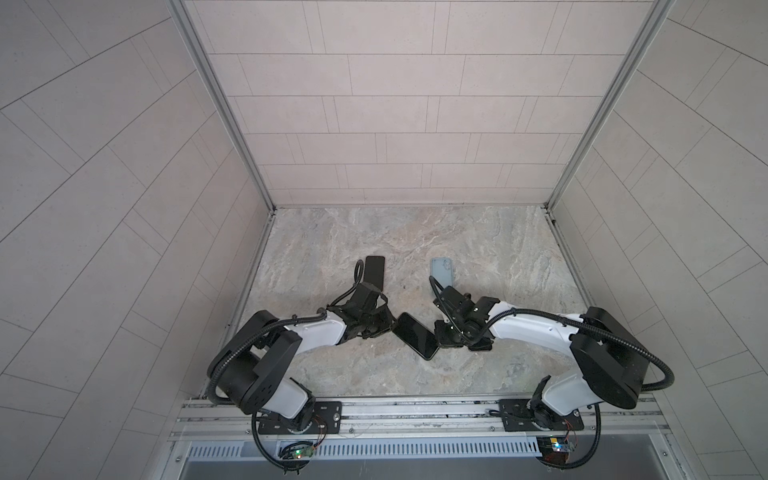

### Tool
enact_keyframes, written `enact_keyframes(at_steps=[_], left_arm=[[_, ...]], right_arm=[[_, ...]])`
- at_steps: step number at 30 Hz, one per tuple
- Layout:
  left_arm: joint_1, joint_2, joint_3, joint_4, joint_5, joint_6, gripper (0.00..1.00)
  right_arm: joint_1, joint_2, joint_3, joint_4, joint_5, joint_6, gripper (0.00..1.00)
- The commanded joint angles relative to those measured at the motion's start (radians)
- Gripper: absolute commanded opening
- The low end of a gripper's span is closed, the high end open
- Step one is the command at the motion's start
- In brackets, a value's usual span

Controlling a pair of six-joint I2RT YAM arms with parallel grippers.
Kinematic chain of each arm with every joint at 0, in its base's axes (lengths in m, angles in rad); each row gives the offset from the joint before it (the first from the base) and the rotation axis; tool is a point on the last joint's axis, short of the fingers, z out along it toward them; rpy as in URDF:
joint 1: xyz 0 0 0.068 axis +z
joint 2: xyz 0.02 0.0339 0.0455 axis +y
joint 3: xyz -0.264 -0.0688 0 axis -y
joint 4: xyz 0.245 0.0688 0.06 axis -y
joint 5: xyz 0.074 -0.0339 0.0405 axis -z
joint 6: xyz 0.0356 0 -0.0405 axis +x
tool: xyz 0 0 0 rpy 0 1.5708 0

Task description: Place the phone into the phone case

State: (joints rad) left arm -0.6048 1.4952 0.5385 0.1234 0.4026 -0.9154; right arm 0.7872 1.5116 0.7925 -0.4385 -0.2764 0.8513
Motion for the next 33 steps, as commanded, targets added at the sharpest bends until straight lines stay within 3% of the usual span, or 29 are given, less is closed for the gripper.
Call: enact_keyframes(at_steps=[1, 16, 19, 23, 33], left_arm=[[-0.012, 0.022, -0.002, -0.033, -0.004, 0.01, 0.33], [-0.012, 0.023, -0.002, -0.032, -0.004, 0.01, 0.32], [-0.012, 0.026, -0.002, -0.031, -0.002, 0.01, 0.25], [-0.012, 0.026, -0.002, -0.031, -0.004, 0.01, 0.24], [-0.015, 0.031, 0.002, -0.032, 0.0, 0.01, 0.24]], right_arm=[[0.02, 0.03, -0.024, 0.043, -0.001, 0.009, 0.18], [0.022, 0.034, -0.025, 0.044, 0.001, 0.011, 0.18], [0.02, 0.034, -0.028, 0.047, 0.003, 0.014, 0.14], [0.021, 0.041, -0.03, 0.049, 0.005, 0.015, 0.08], [0.021, 0.06, -0.036, 0.063, 0.003, 0.021, 0.08]])
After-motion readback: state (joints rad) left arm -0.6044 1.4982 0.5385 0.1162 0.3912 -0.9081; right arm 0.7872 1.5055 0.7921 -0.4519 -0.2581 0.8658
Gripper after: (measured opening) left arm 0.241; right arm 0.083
